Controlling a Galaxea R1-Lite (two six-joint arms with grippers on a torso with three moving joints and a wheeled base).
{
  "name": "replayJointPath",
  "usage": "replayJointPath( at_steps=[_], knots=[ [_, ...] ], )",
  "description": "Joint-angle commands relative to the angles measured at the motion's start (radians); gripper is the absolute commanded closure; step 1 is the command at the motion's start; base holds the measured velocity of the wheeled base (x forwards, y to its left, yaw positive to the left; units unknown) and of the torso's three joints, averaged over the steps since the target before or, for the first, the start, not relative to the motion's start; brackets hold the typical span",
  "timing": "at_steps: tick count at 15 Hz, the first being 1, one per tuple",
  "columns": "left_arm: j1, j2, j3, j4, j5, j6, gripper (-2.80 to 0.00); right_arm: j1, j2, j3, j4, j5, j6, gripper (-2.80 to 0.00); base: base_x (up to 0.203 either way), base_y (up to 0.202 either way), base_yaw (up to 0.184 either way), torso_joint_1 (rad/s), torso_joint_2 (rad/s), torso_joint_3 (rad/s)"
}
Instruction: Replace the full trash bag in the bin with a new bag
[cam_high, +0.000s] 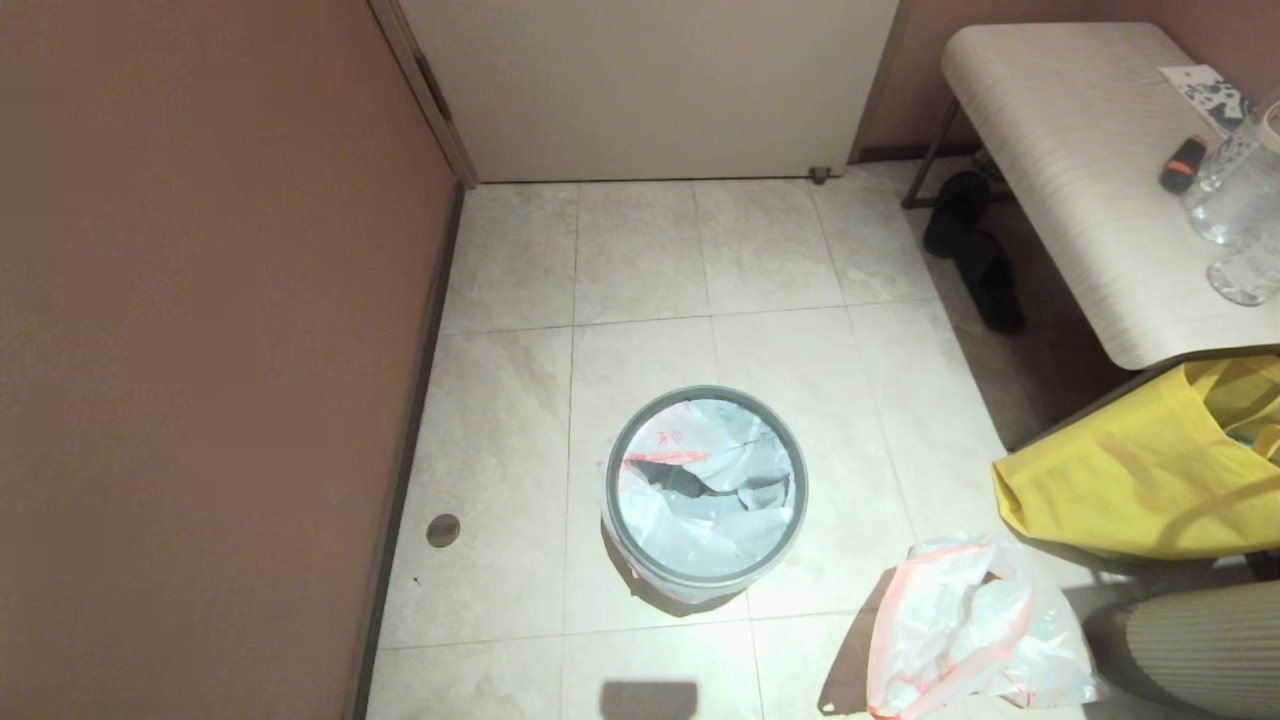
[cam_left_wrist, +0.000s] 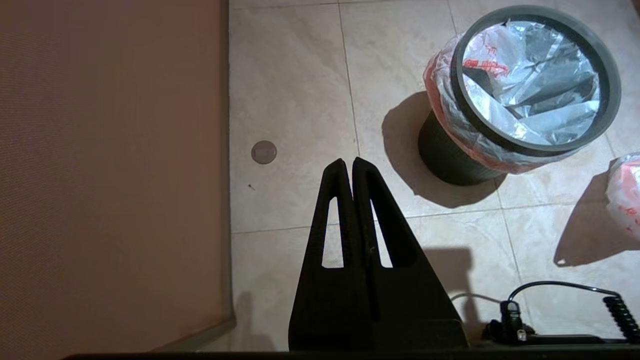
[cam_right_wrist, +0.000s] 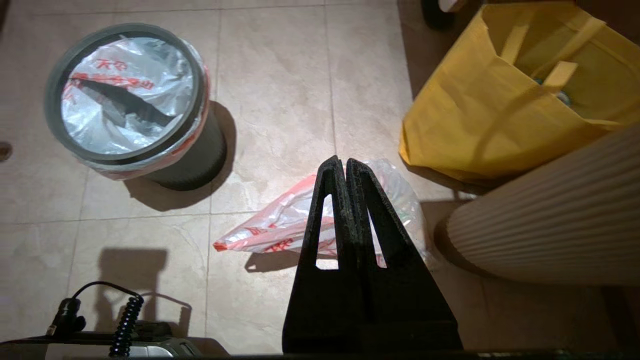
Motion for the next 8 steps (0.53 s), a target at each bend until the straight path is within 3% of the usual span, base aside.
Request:
replayJointPath(
  at_steps=[1,8],
  knots=[
    [0.000,-0.008,0.029,-0.008,0.001,0.009,0.00,-0.001,-0.042,0.054,-0.013,0.025,-0.004,0.00,0.000,0.000,0.000,0.000,0.00,0.000],
    [0.000,-0.009,0.123,-0.127,-0.017,0.039,0.00,-0.001,-0.042,0.330,-0.349,0.028,-0.029,0.00,0.000,0.000,0.000,0.000,0.00,0.000]
  ],
)
